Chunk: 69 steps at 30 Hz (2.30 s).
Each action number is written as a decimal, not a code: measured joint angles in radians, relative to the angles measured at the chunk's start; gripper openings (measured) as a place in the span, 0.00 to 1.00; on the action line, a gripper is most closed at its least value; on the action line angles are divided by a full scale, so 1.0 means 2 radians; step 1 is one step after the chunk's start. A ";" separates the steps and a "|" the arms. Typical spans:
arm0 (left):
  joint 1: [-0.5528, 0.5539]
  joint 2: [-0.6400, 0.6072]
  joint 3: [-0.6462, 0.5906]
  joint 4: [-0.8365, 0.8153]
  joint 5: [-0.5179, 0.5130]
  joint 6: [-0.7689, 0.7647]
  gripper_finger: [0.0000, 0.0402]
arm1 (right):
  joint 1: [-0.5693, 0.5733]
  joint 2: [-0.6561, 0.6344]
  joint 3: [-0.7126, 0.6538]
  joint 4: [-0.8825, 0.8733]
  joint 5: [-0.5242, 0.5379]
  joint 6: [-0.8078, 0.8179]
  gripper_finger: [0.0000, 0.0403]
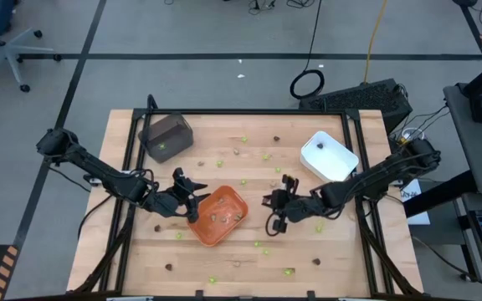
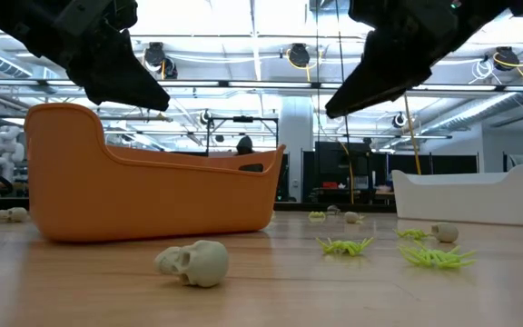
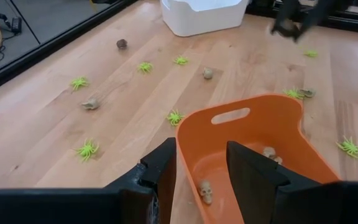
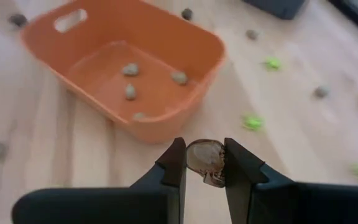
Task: Sort Halloween decoration
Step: Put the small transparent skull toy into the white bin, then put the green spider toy into the black bin
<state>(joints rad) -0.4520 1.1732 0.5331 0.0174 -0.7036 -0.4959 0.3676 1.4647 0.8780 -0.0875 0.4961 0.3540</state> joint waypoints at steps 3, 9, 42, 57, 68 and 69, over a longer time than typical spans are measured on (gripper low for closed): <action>0.000 0.000 0.000 -0.002 0.000 0.000 0.36 | -0.020 -0.034 0.000 -0.037 -0.001 -0.023 0.12; 0.000 0.000 0.000 -0.002 0.000 0.002 0.36 | -0.068 -0.102 0.000 -0.159 -0.001 -0.037 0.12; 0.021 0.000 0.000 -0.002 -0.024 0.003 0.36 | -0.286 -0.133 -0.151 -0.256 0.145 0.135 0.18; 0.020 -0.003 0.000 -0.023 -0.041 -0.034 0.36 | -0.232 -0.183 -0.135 -0.261 0.127 0.144 0.45; -0.021 -0.029 0.000 -0.096 0.005 -0.055 0.36 | -0.074 -0.231 -0.136 -0.132 0.133 0.050 0.43; -0.034 -0.029 0.000 -0.096 0.008 -0.048 0.36 | -0.062 -0.228 -0.139 -0.112 0.133 0.040 0.43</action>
<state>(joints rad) -0.5204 1.1152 0.5335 -0.1756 -0.6867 -0.5928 0.2442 1.0079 0.5996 -0.3110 0.7626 0.4347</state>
